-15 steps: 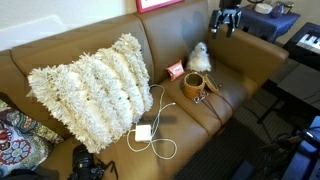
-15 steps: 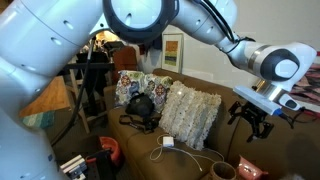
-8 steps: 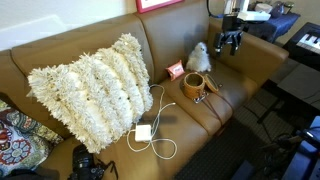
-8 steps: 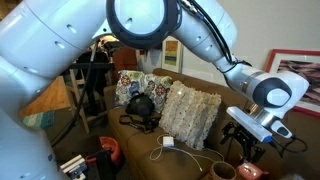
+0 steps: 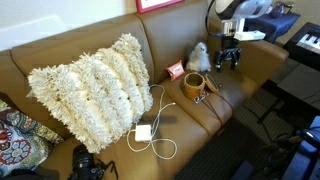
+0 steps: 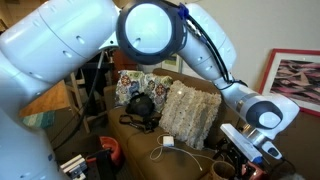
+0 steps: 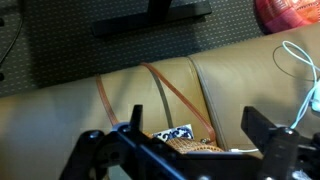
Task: Pick up the brown object from the couch and slightly move it to the right.
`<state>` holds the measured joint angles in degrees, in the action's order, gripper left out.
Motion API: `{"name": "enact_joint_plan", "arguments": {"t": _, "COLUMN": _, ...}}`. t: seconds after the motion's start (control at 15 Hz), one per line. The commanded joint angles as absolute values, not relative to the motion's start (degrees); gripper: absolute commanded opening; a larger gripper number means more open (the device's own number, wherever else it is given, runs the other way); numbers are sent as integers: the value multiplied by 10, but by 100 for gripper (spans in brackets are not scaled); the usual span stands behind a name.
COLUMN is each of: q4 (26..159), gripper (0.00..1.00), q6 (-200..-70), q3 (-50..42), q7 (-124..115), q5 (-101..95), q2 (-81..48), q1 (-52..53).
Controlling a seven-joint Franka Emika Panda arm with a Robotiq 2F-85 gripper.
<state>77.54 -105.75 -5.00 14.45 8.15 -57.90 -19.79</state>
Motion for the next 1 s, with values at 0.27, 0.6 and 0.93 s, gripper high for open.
{"name": "enact_joint_plan", "arguments": {"t": 0.27, "q4": 692, "gripper": 100, "q6": -1044, "q3": -49, "q7": 118, "q5": 78, "q2": -649, "q1": -203}}
{"name": "enact_joint_plan", "arguments": {"t": 0.6, "q4": 611, "gripper": 100, "q6": -1043, "q3": -40, "q7": 123, "q5": 78, "q2": -670, "q1": -205}}
{"name": "enact_joint_plan", "arguments": {"t": 0.93, "q4": 565, "gripper": 100, "q6": -1044, "q3": -39, "q7": 125, "q5": 76, "q2": -695, "q1": -208}}
